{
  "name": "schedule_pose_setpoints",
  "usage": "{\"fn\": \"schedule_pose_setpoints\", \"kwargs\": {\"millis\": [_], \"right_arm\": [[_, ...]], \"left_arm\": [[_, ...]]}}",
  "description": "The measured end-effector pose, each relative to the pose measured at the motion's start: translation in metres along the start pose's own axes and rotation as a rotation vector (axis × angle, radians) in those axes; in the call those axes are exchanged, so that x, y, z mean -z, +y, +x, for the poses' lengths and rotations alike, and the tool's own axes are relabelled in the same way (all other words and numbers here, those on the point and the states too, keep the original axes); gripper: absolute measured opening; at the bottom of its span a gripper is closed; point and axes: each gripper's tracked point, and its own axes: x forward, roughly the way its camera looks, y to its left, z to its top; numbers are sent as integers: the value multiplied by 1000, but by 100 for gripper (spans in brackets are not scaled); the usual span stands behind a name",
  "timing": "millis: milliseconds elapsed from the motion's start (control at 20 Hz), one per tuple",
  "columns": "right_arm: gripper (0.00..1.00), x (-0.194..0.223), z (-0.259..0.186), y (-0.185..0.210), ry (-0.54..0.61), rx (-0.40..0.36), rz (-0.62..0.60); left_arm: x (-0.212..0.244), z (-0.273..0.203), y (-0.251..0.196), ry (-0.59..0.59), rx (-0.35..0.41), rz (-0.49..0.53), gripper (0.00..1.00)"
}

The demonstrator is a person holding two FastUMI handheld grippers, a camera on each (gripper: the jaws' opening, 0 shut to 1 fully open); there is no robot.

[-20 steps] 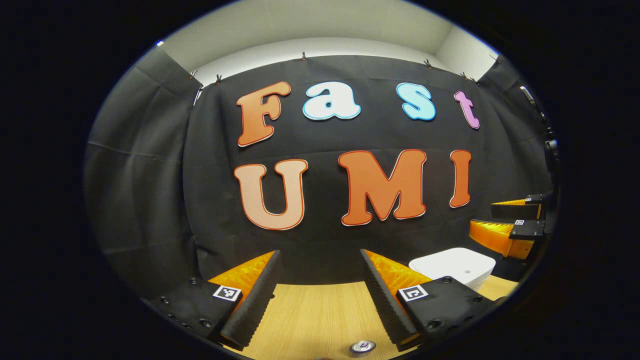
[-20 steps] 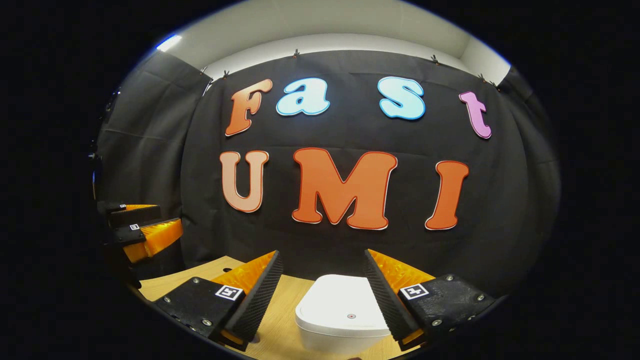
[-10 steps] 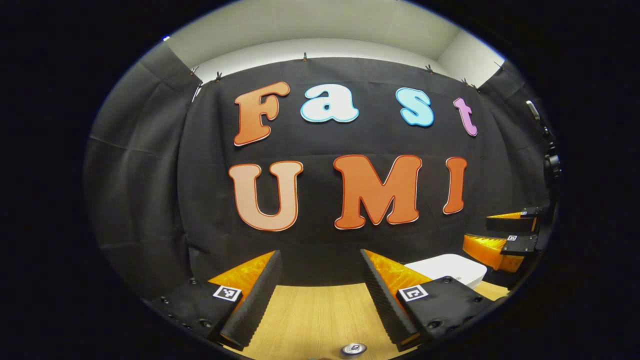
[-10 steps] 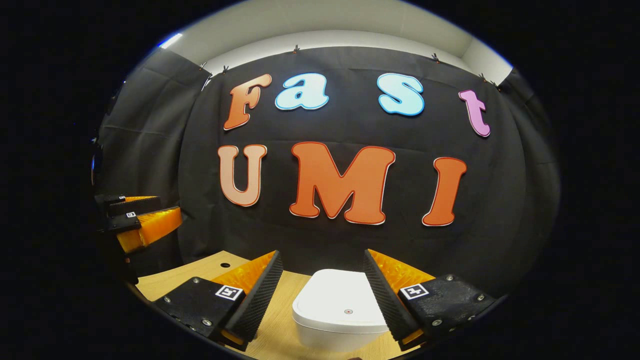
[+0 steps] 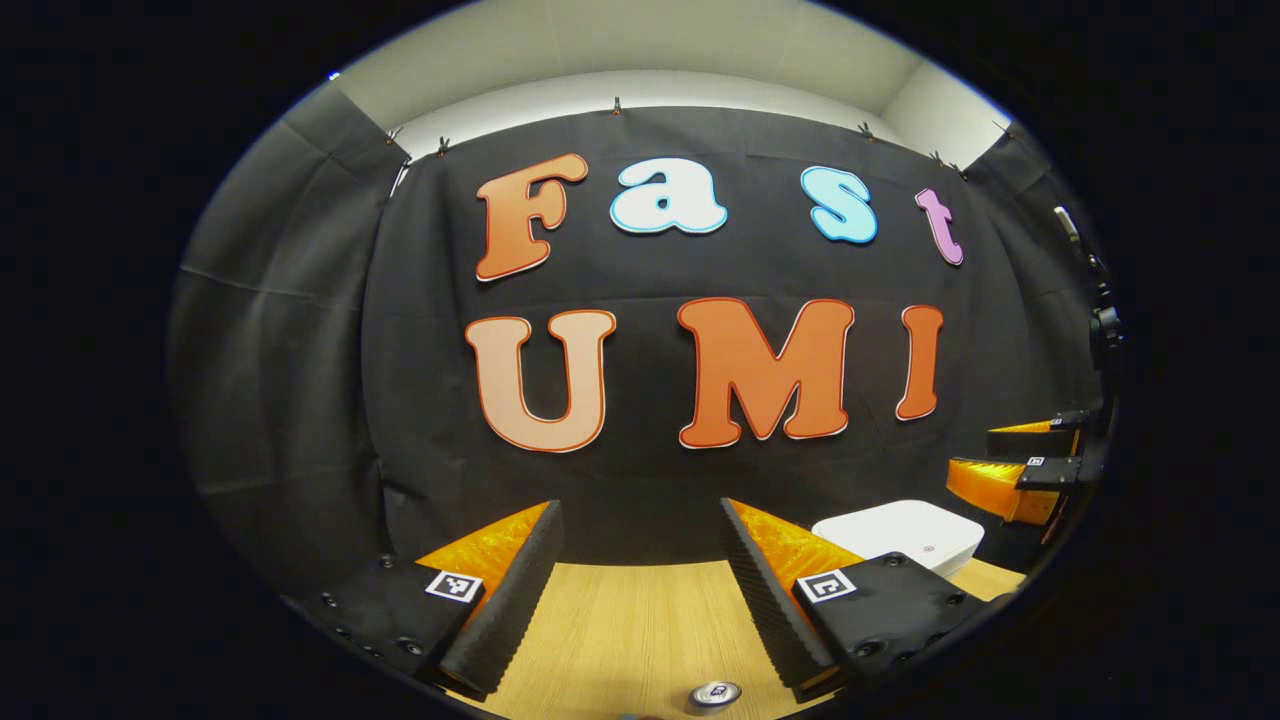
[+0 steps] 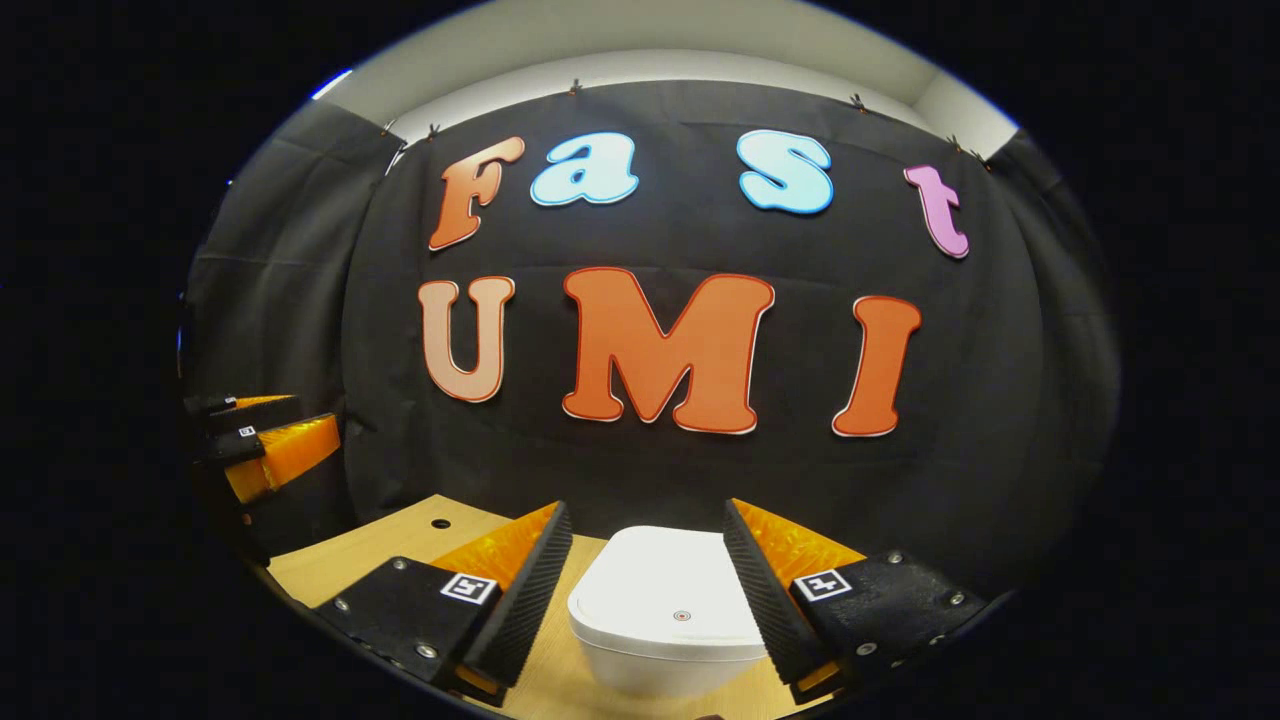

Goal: Press the lid of the desktop garbage bin to open it, pick up the crumpled paper on the desktop and throw it into the bin, then pick up the pop can on the desktop and drop it into the bin, and finally close the garbage bin lid.

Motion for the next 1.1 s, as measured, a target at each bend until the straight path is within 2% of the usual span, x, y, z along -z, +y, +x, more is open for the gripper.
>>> {"fn": "schedule_pose_setpoints", "kwargs": {"millis": [100,200,300,400,500,550,650,1100], "right_arm": [[77,6,4,-10,20,22,13],[54,13,8,-27,26,70,-4],[33,22,12,-34,45,80,-23],[20,35,18,-41,81,88,-33],[18,46,22,-44,111,93,-20],[9,50,24,-48,117,107,-11],[1,66,28,-43,151,68,6],[1,114,40,-27,280,-13,-30]], "left_arm": [[2,-1,1,2,-5,7,98],[4,-1,1,8,-10,12,98],[8,-1,0,19,-11,18,98],[14,-2,-2,35,-10,20,98],[15,-2,-2,42,-14,24,98],[17,-4,-3,43,-17,29,99],[18,-3,-2,48,-25,39,98],[32,-8,3,86,-68,69,99]]}}
